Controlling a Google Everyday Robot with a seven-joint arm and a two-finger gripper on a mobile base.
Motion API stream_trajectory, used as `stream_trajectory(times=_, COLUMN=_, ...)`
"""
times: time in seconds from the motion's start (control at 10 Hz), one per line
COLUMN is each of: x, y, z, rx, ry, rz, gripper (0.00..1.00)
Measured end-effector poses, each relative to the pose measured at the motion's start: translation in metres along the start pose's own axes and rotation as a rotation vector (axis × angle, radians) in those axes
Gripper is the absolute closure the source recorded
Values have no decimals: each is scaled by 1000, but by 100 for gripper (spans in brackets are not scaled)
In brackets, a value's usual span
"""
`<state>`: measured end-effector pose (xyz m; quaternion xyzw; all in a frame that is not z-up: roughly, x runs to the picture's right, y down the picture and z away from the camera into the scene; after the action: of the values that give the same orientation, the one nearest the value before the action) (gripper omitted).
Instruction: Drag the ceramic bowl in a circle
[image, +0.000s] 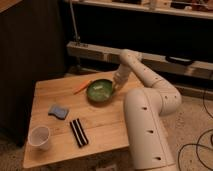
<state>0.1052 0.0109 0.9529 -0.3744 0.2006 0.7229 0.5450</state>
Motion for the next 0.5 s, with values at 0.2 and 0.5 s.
stream_trajectory(times=0.2, x=27, y=-34, z=-14, rx=-13, ry=-10, rz=25, gripper=100)
stream_trajectory(times=0.5, x=101, y=-69, z=-22, rx=5, ry=7, rz=22, gripper=100)
